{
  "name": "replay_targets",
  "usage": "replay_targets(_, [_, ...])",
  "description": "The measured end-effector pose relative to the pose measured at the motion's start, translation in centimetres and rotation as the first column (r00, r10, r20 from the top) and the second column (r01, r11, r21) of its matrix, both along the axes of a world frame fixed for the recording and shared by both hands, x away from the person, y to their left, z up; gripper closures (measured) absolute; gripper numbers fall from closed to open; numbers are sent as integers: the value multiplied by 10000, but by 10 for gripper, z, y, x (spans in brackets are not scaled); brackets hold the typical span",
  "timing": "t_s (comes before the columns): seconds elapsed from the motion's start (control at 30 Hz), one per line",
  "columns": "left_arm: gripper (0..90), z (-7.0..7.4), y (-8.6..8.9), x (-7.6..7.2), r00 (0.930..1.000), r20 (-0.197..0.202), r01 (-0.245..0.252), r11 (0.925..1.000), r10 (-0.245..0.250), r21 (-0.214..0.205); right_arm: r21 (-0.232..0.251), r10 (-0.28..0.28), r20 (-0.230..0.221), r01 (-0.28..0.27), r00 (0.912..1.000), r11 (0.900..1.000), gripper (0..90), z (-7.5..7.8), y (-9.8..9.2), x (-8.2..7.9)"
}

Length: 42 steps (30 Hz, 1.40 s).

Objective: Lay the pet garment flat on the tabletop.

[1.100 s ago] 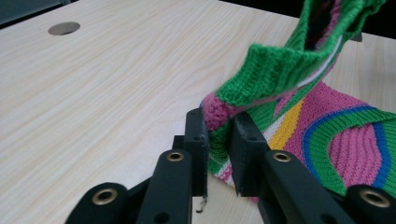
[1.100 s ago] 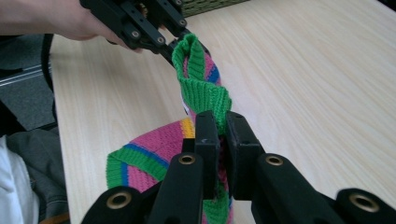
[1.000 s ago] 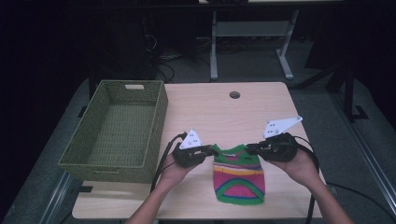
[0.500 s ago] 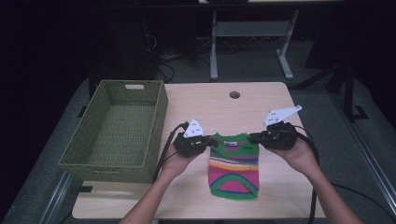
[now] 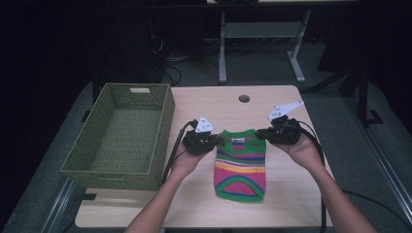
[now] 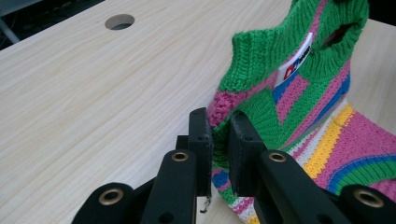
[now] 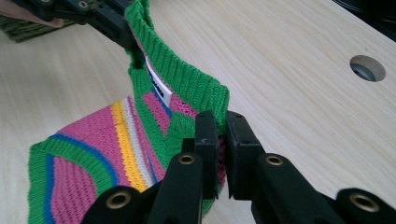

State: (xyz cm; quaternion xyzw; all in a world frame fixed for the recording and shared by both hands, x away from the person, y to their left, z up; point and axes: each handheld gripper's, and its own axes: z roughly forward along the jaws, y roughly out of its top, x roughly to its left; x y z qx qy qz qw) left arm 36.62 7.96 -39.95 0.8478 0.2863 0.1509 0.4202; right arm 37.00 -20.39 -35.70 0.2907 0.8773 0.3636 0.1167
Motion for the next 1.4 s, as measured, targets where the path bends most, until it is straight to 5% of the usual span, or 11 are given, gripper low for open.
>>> replay_targets(0.53, [804,-3,-3,16,9986,-204,-491,9986,495,176,-30,-726,-19,726,9974,9974,836,-9,3,31])
replay_targets(0.57, [761,-3,-4,16,9979,-23,-643,9977,644,202,-16,-742,13,742,9972,9972,823,-10,3,33])
replay_targets(0.63, [548,-3,-7,15,9927,546,-1098,9933,1078,354,-163,-1154,268,1159,9930,9931,634,-12,2,38])
replay_targets(0.9, [411,-15,-11,16,9939,-10,-1103,9927,1105,494,-270,-1690,-475,1679,9845,9854,552,-20,-17,40])
replay_targets(1.07, [467,-26,-17,13,9969,-440,-633,9965,658,543,-245,-1377,-1163,1357,9836,9904,593,-35,-21,38])
replay_targets(1.23, [757,-34,-21,11,9940,-1091,53,9975,24,705,-531,-722,-1970,629,9777,9966,718,-54,-15,36])
replay_targets(1.3, [808,-44,-24,11,9855,-1684,365,9960,-222,818,-1207,-316,-2658,-7,9635,9927,773,-74,-7,36])
replay_targets(1.4, [818,-49,-26,12,9819,-1862,530,9943,-350,928,-1256,-249,-2869,-118,9576,9920,791,-82,-4,35])
